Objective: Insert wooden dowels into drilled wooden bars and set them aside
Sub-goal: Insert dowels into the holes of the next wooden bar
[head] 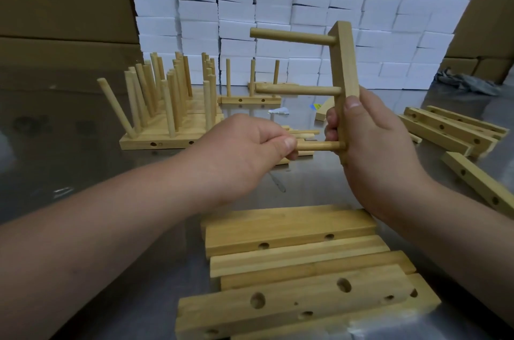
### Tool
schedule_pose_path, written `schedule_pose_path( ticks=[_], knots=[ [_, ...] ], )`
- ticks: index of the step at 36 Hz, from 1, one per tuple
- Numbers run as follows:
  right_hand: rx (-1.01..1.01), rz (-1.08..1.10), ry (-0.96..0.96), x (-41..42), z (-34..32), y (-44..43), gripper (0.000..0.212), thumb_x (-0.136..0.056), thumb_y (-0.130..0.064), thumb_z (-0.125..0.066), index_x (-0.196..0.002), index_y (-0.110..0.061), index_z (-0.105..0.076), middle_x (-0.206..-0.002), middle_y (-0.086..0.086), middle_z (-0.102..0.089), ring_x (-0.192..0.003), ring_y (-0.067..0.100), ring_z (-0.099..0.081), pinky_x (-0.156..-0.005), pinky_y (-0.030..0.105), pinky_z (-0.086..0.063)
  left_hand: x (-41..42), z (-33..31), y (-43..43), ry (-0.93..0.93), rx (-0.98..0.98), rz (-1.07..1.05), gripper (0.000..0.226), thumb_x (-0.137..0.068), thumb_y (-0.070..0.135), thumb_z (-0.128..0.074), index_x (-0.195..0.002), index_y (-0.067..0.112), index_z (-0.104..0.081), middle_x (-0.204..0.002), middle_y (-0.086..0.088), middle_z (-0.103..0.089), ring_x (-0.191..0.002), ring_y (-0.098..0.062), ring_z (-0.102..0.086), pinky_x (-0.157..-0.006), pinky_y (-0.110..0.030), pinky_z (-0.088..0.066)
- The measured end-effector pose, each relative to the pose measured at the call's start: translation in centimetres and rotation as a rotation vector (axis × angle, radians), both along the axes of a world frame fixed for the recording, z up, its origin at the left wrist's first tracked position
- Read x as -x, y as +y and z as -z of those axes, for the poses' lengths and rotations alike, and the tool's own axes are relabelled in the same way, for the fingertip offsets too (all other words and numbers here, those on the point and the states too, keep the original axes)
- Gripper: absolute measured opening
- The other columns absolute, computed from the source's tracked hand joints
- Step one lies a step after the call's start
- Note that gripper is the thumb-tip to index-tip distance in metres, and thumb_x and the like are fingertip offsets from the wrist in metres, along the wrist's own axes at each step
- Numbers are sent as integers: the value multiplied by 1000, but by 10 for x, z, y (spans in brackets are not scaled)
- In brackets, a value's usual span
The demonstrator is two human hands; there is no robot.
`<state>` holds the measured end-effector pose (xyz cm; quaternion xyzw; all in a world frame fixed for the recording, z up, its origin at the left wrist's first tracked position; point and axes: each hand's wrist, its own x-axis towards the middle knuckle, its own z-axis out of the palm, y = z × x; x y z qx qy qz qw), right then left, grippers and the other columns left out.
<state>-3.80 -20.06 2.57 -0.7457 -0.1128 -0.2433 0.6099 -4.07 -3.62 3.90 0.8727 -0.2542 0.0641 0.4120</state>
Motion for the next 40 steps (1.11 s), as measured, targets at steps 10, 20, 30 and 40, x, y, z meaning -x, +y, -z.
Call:
schedule_pose_path(
  ticks=[10,20,30,40],
  knots=[
    [31,-37,-69,-4,-5,-2,27,-101,-25,-31,-89,-34,-53,-68,-13,-52,-62,-1,-49,-55,15,-42,-3,-2,-4,158,203,29,37,-89,48,-40,-78,29,-69,-49,5,-33,-45,-12,-32,-53,-26,-31],
    [64,78,134,-16,0,-11,10,-95,-35,-45,-103,-28,-47,-72,-11,-68,-53,0,-59,-49,18,-47,-7,6,-3,245,441,100,14,-96,28,-36,-92,24,-50,-50,7,-45,-43,-2,-41,-44,-17,-32],
    [-126,144,319,-26,-2,-25,17,-90,-20,-52,-75,-15,-59,-70,1,-62,-58,10,-57,-58,24,-50,-30,26,18,37,330,-216,33,-96,29,-38,-73,22,-61,-61,5,-50,-58,-8,-47,-57,-25,-39],
    [-137,167,596,-21,-4,-29,20,-90,-27,-59,-80,-11,-64,-72,5,-56,-66,19,-53,-55,31,-43,-54,38,32,-48,110,-501,29,-91,27,-46,-67,24,-61,-70,6,-60,-64,-8,-51,-59,-23,-36]
  ],
)
